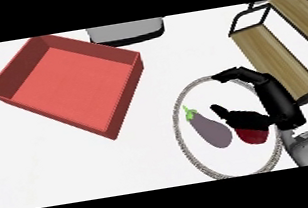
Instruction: Pick the pear from the placemat and place it in the tiered shelf
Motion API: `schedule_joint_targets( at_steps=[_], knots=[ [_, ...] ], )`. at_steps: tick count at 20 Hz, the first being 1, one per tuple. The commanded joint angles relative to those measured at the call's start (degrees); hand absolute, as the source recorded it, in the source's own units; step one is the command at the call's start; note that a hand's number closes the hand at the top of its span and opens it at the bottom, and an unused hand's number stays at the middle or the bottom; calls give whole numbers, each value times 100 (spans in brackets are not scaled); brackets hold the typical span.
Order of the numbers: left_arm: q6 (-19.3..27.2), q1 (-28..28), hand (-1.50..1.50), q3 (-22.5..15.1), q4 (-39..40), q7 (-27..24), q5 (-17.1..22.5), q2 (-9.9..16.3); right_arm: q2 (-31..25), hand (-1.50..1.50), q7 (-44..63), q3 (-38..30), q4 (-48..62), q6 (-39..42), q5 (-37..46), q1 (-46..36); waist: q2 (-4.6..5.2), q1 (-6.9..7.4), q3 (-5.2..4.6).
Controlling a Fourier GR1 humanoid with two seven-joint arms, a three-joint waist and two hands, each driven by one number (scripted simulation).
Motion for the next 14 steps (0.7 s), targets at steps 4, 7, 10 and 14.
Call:
schedule_joint_targets(
  at_steps=[4, 7, 10, 14],
  knots=[
    [114, -1207, 0, 725, -500, -911, -10, -309, -118, -150, 38, 377, -239, -620, 1002, 359, 0, -375, -165],
    [182, -942, 0, 709, -692, -896, 42, -305, -569, -150, 327, 436, -213, -798, 1718, 391, -33, -464, -181],
    [241, -858, 0, 683, -660, -954, 45, -350, -909, -150, 786, 499, -247, -779, 2221, 352, -32, -497, -206],
    [322, -806, 0, 638, -710, -1056, 10, -363, -1380, -150, 1357, 770, -268, -380, 2764, 408, -13, -516, -215]
  ],
)
